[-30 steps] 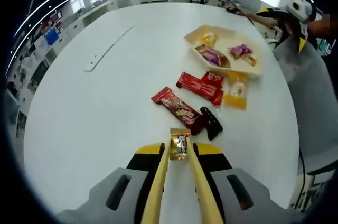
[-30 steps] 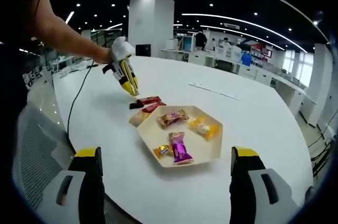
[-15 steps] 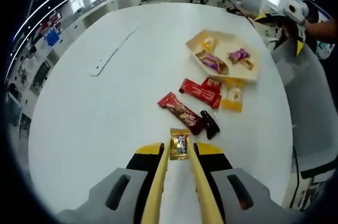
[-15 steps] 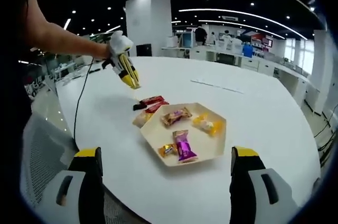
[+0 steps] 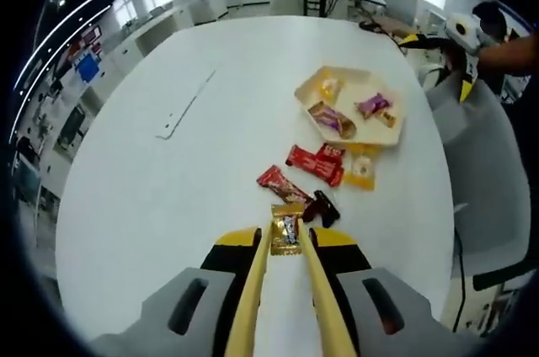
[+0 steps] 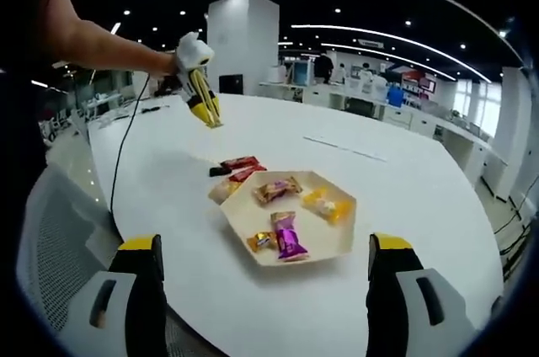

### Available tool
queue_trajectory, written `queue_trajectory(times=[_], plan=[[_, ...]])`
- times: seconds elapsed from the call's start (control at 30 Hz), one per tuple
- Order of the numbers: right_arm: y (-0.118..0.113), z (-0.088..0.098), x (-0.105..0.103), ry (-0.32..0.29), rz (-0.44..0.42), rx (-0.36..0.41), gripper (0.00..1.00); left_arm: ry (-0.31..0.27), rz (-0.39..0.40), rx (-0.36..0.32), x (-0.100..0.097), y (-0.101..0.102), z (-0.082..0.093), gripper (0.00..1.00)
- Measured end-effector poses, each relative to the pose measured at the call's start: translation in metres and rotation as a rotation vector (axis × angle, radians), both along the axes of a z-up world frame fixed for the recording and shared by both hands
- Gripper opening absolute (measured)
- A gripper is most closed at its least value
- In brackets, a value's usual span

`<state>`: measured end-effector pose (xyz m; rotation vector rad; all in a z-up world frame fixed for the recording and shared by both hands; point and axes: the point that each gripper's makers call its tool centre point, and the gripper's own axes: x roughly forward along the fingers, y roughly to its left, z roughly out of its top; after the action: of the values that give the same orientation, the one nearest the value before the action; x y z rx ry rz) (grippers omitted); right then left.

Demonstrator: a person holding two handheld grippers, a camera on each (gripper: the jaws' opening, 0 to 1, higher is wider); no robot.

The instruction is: Place the target food into the container with the food tongs after gripping and lifting it, then release it inside without dropping or visibly crushing the food.

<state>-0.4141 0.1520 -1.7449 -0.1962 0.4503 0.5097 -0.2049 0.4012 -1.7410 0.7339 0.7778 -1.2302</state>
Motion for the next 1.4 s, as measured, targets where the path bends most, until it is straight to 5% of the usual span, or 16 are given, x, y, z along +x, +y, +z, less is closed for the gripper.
queue_trajectory(times=[0.73, 1.4], plan=[[0.004, 0.008, -0.001, -0.043, 0.018, -0.002, 0.99, -0.028, 0.007, -0.005, -0.012, -0.012, 0.022, 0.17], [0.001, 0.011, 0.000, -0.061, 0.009, 0.000, 0.99, -0.040, -0.094, -0.039, -0.030, -0.086, 0.035, 0.17]])
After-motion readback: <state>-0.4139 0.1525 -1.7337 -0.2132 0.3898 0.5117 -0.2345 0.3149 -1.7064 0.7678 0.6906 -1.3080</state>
